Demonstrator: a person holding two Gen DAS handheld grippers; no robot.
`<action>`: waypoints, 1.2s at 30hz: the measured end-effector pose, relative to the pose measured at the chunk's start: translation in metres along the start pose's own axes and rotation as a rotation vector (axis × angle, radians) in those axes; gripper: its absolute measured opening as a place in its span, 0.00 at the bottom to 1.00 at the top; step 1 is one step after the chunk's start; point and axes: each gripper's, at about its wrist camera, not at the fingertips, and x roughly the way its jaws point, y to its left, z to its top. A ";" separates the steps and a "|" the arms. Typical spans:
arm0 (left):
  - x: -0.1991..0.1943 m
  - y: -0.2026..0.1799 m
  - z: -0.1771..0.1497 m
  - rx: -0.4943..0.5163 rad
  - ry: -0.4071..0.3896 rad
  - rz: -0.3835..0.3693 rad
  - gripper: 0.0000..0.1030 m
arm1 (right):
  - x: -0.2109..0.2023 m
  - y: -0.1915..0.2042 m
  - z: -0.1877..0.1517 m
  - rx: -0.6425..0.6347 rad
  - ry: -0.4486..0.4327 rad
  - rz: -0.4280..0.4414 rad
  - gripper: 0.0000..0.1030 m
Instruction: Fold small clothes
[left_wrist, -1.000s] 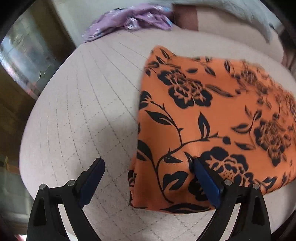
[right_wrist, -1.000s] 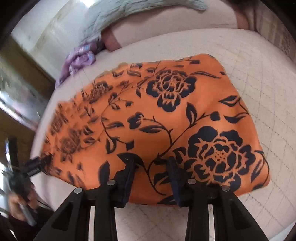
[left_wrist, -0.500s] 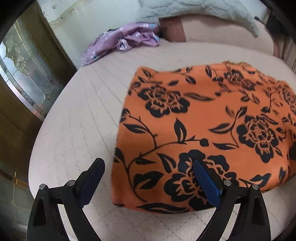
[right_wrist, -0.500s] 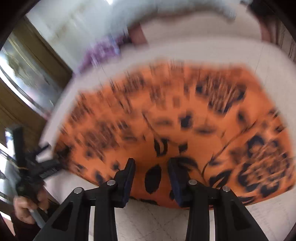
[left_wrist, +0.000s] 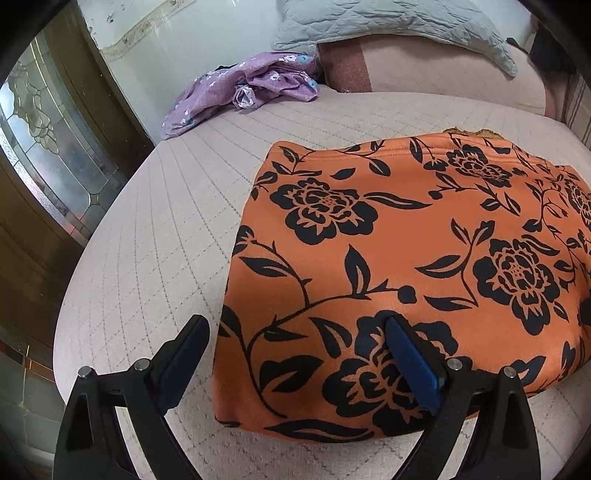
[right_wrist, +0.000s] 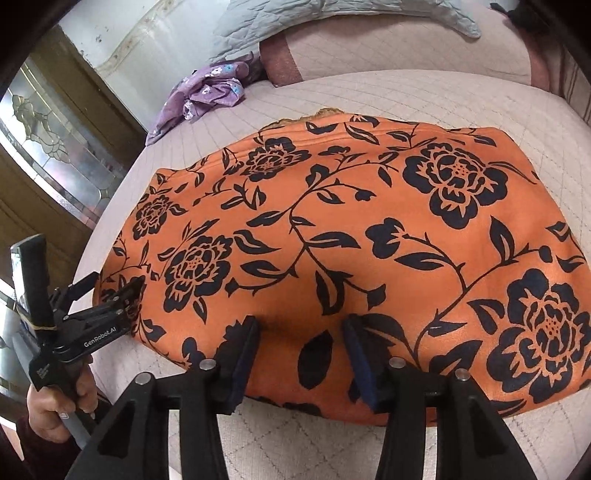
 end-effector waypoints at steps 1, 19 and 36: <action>0.000 0.000 0.000 -0.001 -0.001 0.000 0.94 | 0.000 0.001 0.000 -0.002 0.000 -0.001 0.51; 0.003 0.006 -0.006 -0.019 -0.025 -0.026 0.97 | -0.002 -0.003 -0.004 -0.012 -0.019 0.030 0.51; 0.007 0.009 -0.011 -0.035 -0.053 -0.039 1.00 | -0.002 -0.008 -0.004 0.009 -0.023 0.064 0.52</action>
